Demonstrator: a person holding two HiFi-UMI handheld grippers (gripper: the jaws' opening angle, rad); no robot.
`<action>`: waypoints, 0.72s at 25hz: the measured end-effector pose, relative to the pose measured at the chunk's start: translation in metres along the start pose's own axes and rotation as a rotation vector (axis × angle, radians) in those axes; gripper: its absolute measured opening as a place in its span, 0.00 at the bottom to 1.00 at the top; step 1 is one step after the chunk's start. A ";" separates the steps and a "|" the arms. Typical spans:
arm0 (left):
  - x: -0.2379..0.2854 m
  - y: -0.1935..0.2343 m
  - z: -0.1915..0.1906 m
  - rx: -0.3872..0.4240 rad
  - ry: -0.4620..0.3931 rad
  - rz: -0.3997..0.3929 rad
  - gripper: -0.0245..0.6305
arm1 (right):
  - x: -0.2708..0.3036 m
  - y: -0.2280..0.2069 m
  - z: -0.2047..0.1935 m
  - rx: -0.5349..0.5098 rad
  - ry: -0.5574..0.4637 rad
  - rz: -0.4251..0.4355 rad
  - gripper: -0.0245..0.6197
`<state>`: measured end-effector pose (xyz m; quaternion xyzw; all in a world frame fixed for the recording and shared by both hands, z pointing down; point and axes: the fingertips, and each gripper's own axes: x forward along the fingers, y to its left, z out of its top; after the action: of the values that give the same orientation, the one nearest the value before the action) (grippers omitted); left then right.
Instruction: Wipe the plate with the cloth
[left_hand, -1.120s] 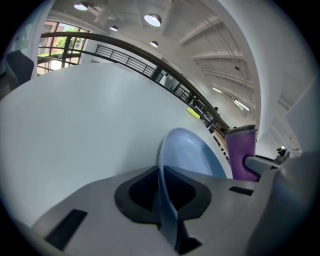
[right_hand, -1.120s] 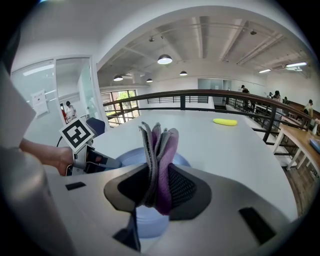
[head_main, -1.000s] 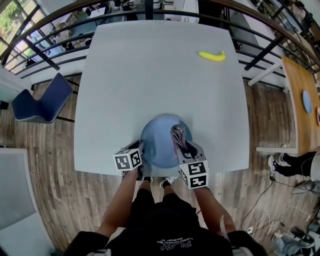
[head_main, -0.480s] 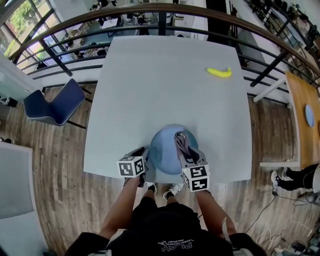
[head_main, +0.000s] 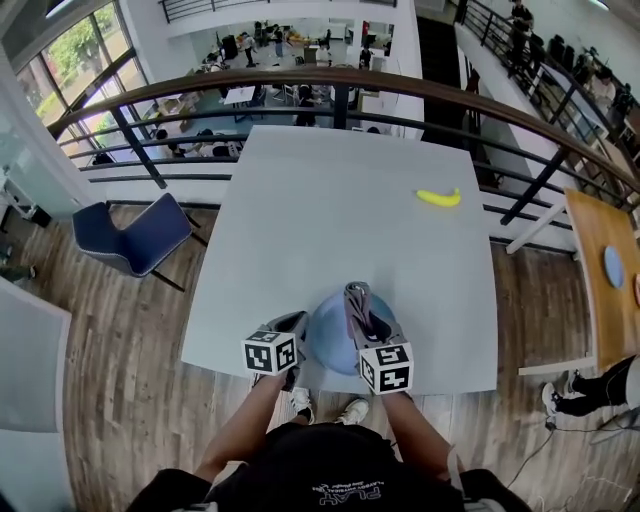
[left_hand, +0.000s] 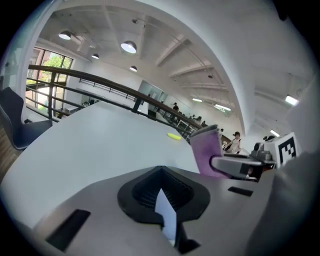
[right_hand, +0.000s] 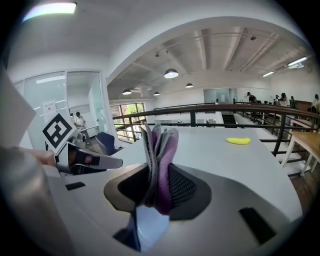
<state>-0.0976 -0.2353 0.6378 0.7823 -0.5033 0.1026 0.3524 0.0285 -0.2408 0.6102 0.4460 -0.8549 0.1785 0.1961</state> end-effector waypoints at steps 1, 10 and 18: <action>-0.005 -0.007 0.011 0.009 -0.030 -0.020 0.06 | -0.003 0.004 0.004 0.000 -0.007 0.007 0.22; -0.027 -0.047 0.088 0.178 -0.263 -0.083 0.06 | -0.015 0.008 0.047 -0.062 -0.122 0.018 0.22; -0.038 -0.059 0.119 0.272 -0.358 -0.079 0.06 | -0.031 -0.009 0.079 -0.096 -0.213 -0.025 0.22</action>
<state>-0.0877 -0.2714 0.5046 0.8473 -0.5084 0.0152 0.1526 0.0384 -0.2626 0.5284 0.4631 -0.8728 0.0863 0.1274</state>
